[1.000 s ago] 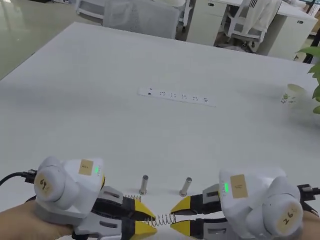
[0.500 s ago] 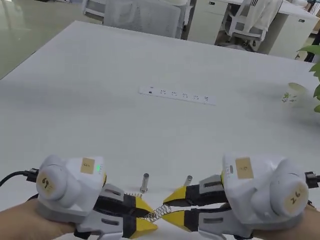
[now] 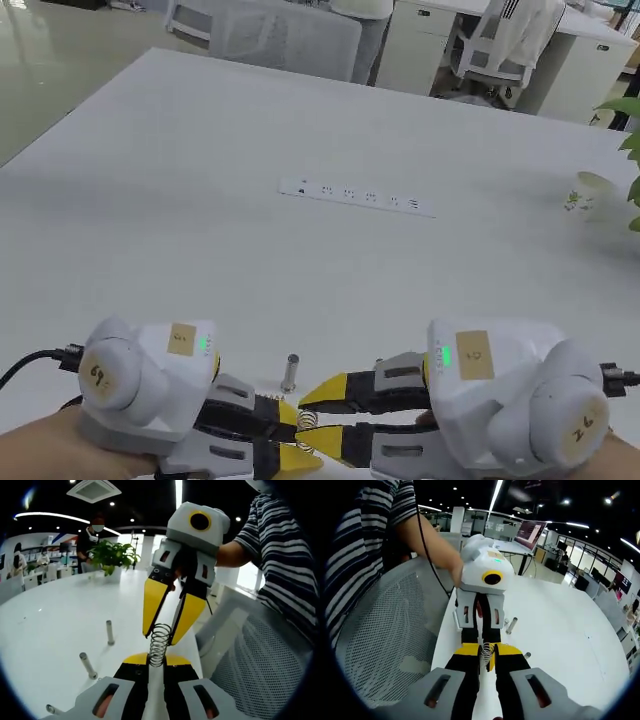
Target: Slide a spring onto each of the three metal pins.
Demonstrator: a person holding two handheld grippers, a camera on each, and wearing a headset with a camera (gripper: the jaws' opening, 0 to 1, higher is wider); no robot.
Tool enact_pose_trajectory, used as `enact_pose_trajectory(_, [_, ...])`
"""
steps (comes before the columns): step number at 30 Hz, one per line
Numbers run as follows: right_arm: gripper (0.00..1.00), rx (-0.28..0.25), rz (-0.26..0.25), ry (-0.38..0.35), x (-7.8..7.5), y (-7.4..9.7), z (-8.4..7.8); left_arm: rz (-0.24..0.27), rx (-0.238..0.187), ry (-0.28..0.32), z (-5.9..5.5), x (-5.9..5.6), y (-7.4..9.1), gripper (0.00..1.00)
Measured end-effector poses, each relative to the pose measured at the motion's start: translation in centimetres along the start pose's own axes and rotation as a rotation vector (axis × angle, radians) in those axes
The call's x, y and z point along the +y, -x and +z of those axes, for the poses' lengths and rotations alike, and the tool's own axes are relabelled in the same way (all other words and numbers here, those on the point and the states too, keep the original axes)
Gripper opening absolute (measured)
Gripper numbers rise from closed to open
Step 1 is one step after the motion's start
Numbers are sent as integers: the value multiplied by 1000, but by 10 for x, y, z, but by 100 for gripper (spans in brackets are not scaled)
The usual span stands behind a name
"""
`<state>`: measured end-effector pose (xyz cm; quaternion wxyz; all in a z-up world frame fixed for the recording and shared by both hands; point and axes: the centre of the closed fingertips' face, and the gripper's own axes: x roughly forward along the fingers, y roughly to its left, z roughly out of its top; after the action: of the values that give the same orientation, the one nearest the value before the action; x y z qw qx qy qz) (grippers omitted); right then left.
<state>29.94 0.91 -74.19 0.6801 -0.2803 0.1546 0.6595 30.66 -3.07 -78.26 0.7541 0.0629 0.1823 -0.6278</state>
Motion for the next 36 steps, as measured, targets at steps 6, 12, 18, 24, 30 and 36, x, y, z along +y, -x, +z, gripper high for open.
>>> enact_pose_trajectory(6, [8,-4,-7,12,1,0,1,10,3,9,-1,1,5,2])
enact_pose_trajectory(12, [8,-8,-13,28,0,0,4,21,-1,24,-1,1,7,3])
enact_pose_trajectory(18, [8,-5,-13,45,-1,0,5,34,-9,30,0,2,9,3])
enact_pose_trajectory(24, [8,-7,-16,50,-2,-1,7,46,-15,40,2,4,11,3])
enact_pose_trajectory(30, [8,-1,-15,62,-1,-1,8,51,-22,51,3,4,11,4])
enact_pose_trajectory(36, [8,0,-26,60,-4,0,8,67,-37,64,5,7,16,6])
